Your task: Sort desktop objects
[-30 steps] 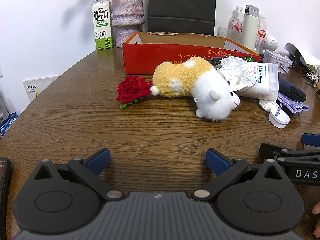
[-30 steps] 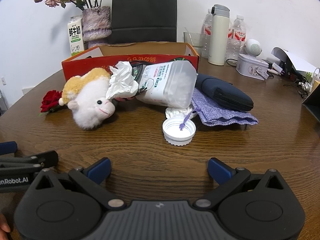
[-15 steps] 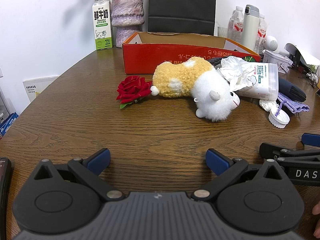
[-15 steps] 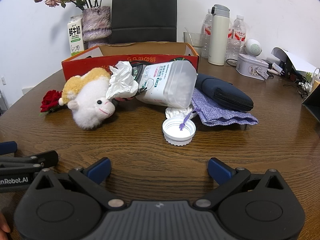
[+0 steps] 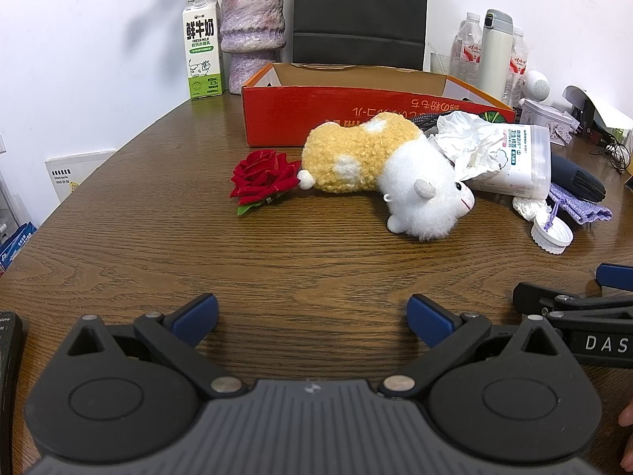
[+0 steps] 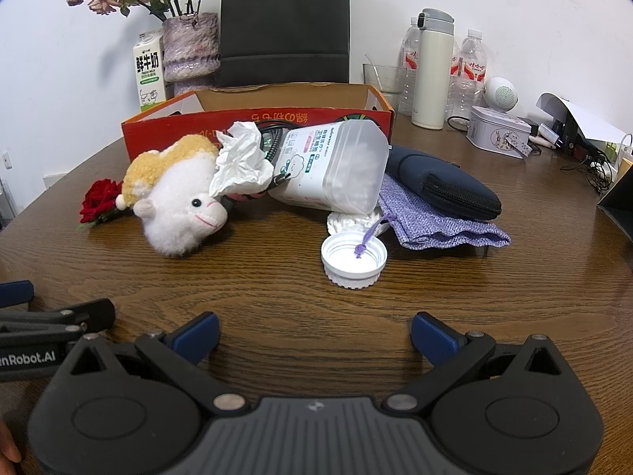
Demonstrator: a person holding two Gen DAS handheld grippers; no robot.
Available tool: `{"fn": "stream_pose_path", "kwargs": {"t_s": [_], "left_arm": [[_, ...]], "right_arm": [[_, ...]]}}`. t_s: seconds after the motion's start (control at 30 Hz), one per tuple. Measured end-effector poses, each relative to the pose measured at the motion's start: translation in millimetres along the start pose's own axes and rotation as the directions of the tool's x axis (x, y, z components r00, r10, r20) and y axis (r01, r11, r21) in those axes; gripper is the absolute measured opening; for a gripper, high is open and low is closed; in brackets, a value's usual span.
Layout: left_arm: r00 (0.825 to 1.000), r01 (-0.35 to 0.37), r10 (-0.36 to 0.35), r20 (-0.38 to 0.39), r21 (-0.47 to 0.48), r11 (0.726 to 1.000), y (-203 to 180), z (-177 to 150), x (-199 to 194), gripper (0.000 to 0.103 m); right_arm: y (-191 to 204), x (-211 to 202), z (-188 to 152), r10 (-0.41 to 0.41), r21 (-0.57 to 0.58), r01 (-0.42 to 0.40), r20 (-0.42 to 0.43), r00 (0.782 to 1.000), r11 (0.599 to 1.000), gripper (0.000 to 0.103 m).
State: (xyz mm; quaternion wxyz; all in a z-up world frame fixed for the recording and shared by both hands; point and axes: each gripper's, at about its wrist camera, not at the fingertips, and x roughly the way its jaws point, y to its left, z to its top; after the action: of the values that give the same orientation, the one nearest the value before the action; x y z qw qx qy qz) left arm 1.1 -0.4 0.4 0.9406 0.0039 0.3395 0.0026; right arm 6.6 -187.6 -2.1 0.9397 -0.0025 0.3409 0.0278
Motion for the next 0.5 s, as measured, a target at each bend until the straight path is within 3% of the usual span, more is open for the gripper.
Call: {"fn": "stream_pose_path", "kwargs": {"t_s": [0.5], "left_arm": [[1.000,-0.001,0.001,0.000,0.000,1.000,-1.0,0.6,0.2,0.103]], "right_arm": [[-0.7,-0.6,-0.7,0.002,0.000,-0.002,0.000,1.000,1.000,0.103]]}}
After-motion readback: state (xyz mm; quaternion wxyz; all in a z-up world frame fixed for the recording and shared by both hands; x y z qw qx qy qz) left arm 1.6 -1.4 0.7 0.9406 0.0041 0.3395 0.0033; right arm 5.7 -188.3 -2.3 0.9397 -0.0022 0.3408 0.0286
